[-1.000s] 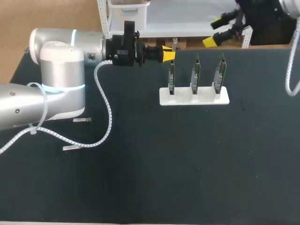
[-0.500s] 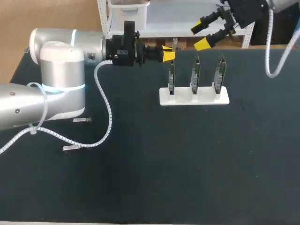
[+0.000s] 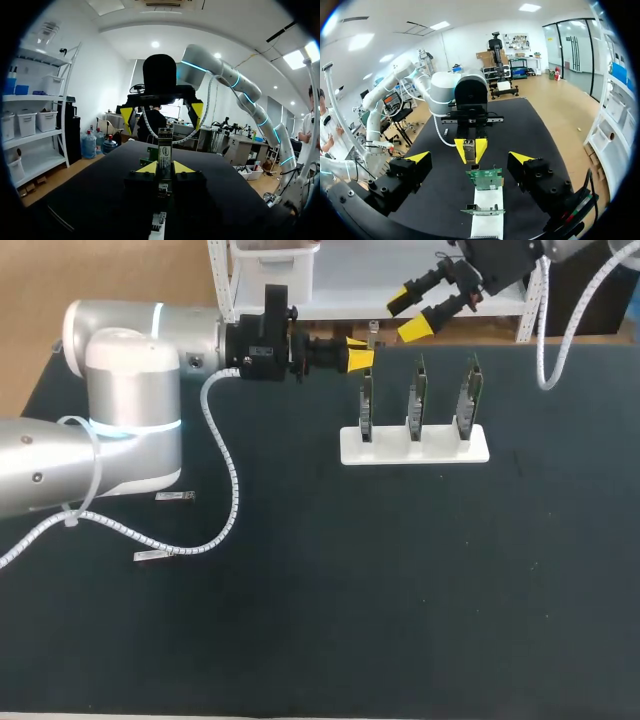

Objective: Pick up the optical module with the left hand, and insert it into the network port with the right hand.

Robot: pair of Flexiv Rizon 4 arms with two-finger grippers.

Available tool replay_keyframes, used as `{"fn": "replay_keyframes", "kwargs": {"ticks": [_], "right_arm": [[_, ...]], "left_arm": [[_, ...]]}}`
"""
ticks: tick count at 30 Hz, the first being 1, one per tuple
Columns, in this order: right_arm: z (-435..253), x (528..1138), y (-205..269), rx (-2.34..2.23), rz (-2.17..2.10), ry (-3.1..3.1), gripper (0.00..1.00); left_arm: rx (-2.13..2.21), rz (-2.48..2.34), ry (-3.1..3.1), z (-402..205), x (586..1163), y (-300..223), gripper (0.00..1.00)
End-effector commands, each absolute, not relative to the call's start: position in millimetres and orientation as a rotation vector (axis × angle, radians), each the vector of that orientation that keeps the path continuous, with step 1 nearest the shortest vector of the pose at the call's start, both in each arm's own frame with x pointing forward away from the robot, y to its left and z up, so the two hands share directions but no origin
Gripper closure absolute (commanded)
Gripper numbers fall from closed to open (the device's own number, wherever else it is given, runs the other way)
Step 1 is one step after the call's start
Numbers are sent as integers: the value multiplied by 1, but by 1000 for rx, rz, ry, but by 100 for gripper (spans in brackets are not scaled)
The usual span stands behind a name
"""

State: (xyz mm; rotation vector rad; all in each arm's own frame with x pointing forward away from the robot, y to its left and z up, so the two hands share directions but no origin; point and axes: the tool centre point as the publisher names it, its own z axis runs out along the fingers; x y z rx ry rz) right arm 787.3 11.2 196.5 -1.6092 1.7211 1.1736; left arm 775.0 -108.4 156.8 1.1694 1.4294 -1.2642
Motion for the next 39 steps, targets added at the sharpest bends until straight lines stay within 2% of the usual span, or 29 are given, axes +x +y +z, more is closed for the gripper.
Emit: {"fn": "replay_keyframes", "kwargs": {"ticks": [1, 39], "right_arm": [[194, 775, 14, -1553, 1082, 1747, 0], [192, 766, 38, -1636, 1073, 1702, 0]], "left_arm": [[1170, -1266, 1429, 156, 776, -109, 100], [1170, -1266, 1429, 156, 776, -109, 100]]}}
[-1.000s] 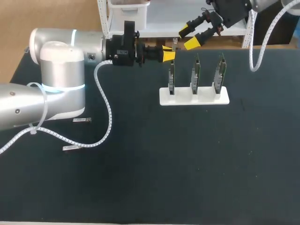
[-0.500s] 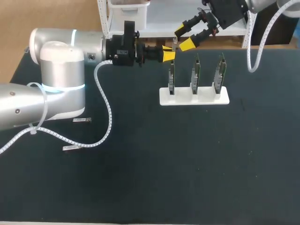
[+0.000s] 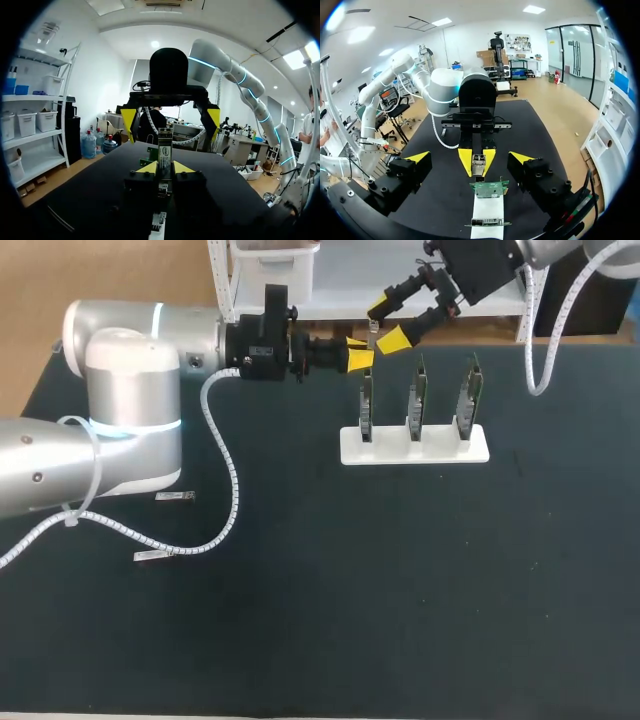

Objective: Pick up the optical module with the left hand, and insert it into the network port with the right hand.

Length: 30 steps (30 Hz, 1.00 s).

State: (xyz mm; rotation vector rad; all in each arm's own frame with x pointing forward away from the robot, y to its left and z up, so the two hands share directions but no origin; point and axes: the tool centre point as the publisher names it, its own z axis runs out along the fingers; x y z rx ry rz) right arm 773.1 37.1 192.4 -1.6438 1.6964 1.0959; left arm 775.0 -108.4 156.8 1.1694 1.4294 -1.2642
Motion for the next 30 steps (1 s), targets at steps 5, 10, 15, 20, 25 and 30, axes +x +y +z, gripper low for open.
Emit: {"fn": "replay_keyframes", "kwargs": {"ticks": [5, 10, 15, 20, 25, 30], "right_arm": [[192, 764, 40, -1628, 1065, 1708, 0], [192, 763, 42, -1628, 1062, 1709, 0], [192, 762, 43, -1621, 1059, 1711, 0], [193, 763, 44, -1612, 1055, 1715, 0], [192, 763, 44, -1615, 1056, 1712, 100], [192, 763, 44, -1616, 1057, 1710, 100]], "left_arm": [[1170, -1266, 1429, 156, 776, -109, 100], [1170, -1266, 1429, 156, 776, -109, 100], [1170, -1266, 1429, 156, 776, -109, 100], [1170, -1266, 1429, 156, 776, -109, 100], [1170, -1266, 1429, 156, 776, -109, 100], [1170, -1266, 1429, 156, 776, -109, 100]]}}
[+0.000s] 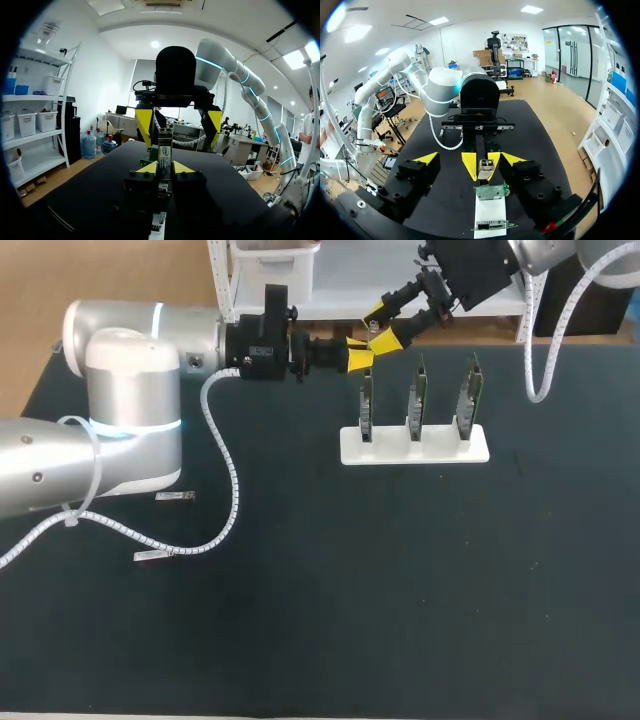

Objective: Pick up the optical module with the left hand, and insert it into the network port with the right hand.

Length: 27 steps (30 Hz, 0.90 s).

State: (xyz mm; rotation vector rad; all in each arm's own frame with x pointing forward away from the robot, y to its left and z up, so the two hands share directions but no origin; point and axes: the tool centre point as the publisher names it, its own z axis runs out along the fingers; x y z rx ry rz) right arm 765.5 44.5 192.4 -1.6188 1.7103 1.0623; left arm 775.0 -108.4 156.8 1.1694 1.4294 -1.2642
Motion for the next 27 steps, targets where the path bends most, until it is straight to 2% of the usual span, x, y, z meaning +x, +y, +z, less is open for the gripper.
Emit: {"fn": "replay_keyframes", "kwargs": {"ticks": [1, 18, 19, 20, 27], "right_arm": [[192, 763, 44, -1615, 1057, 1710, 100], [192, 763, 42, -1605, 1071, 1705, 100], [192, 763, 42, -1604, 1070, 1705, 100], [192, 763, 42, -1603, 1069, 1705, 100], [192, 761, 39, -1593, 1065, 1709, 100]], "left_arm": [[1170, -1266, 1429, 156, 776, -109, 100], [1170, -1266, 1429, 156, 776, -109, 100], [1170, -1266, 1429, 156, 776, -109, 59], [1170, -1266, 1429, 156, 776, -109, 0], [1170, -1266, 1429, 156, 776, -109, 0]]}}
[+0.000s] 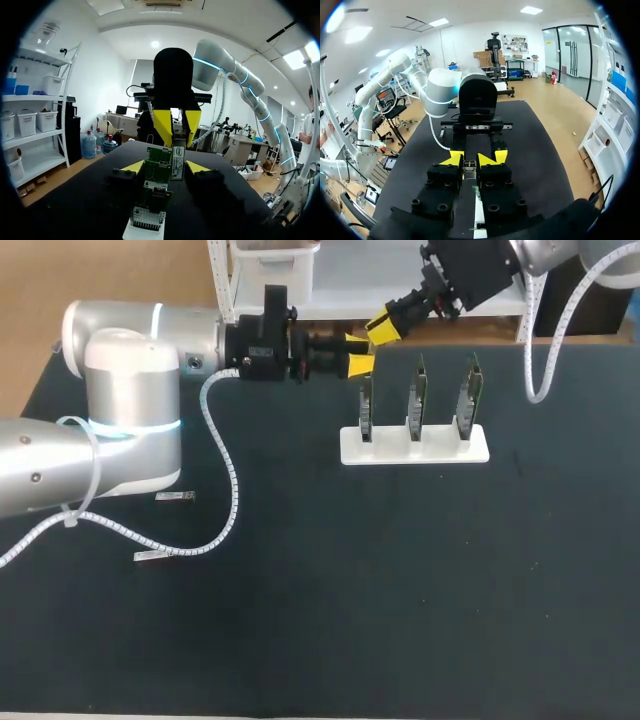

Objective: Pick up the optical module with the left hand, and insert it into the network port with the right hand.

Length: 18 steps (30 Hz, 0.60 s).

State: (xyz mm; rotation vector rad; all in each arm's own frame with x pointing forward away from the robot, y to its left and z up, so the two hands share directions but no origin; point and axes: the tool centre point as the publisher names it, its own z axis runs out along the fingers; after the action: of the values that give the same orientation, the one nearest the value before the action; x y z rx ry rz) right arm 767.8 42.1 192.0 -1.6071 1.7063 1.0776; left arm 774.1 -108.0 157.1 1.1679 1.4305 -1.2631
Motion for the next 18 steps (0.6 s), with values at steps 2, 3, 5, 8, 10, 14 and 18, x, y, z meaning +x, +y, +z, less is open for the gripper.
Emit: {"fn": "replay_keyframes", "kwargs": {"ticks": [2, 3, 5, 8, 10, 14, 18], "right_arm": [[191, 760, 38, -1590, 1063, 1712, 100], [191, 760, 38, -1587, 1062, 1713, 100], [191, 760, 36, -1581, 1062, 1714, 100], [191, 760, 34, -1574, 1062, 1715, 100], [191, 760, 33, -1571, 1061, 1716, 100], [191, 760, 33, -1570, 1061, 1716, 100], [191, 760, 33, -1568, 1063, 1712, 100]], "left_arm": [[1192, -1274, 1421, 156, 776, -108, 0], [1215, -1249, 1431, 156, 774, -107, 0], [1243, -1220, 1450, 155, 773, -107, 0], [1294, -1179, 1472, 155, 771, -104, 0], [1309, -1188, 1477, 154, 771, -100, 0], [1365, -1145, 1527, 148, 771, -91, 0], [1414, -1114, 1568, 144, 770, -84, 0]]}}
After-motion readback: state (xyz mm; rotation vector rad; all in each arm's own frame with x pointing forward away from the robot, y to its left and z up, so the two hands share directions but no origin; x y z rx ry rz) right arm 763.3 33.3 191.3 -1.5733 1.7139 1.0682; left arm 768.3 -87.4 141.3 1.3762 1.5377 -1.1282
